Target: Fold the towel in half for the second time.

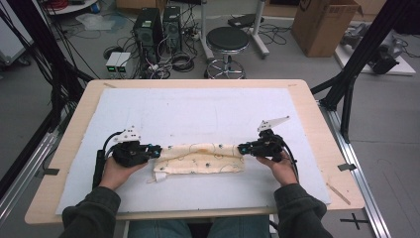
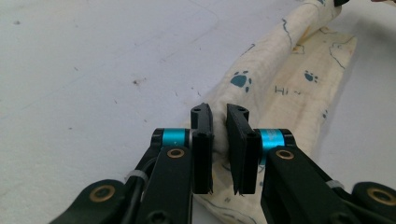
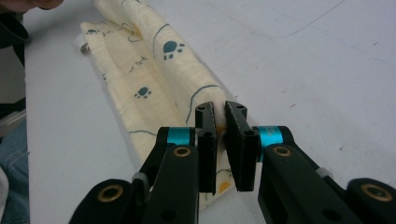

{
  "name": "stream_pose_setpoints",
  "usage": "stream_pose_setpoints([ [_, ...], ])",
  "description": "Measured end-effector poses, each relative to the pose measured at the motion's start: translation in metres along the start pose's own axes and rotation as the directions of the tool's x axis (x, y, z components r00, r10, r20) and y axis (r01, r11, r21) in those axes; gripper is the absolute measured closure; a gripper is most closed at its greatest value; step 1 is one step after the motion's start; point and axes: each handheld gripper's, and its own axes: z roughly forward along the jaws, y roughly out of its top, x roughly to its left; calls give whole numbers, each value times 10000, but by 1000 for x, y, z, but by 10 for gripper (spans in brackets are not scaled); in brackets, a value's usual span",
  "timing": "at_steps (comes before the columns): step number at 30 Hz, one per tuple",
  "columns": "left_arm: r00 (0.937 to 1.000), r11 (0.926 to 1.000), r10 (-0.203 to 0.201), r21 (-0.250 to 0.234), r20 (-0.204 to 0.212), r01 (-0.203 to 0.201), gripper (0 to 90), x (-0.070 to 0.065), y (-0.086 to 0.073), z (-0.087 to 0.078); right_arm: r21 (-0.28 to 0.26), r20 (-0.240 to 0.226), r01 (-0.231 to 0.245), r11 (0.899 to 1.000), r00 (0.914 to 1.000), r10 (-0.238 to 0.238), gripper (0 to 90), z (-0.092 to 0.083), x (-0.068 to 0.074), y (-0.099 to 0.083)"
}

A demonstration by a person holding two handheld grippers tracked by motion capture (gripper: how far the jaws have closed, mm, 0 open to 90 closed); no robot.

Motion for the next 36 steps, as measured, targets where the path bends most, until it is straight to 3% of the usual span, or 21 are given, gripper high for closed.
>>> stream_pose_setpoints([
  [16,9960,9934,881,729,146,-890,800,-17,-5,-1,249,-111,192,9995,9998,-189,826,-2,8,-17],
  [21,9975,9943,679,807,211,-694,795,-19,-17,-1,372,-138,228,9990,9997,-222,821,-1,11,-21],
  [31,9977,9945,601,839,323,-626,753,-21,-22,-2,454,-198,305,9985,9994,-297,796,0,15,-27],
  [36,9977,9979,382,499,551,-410,598,-22,-21,-8,299,-367,311,9991,9989,-300,686,-5,18,-29],
])
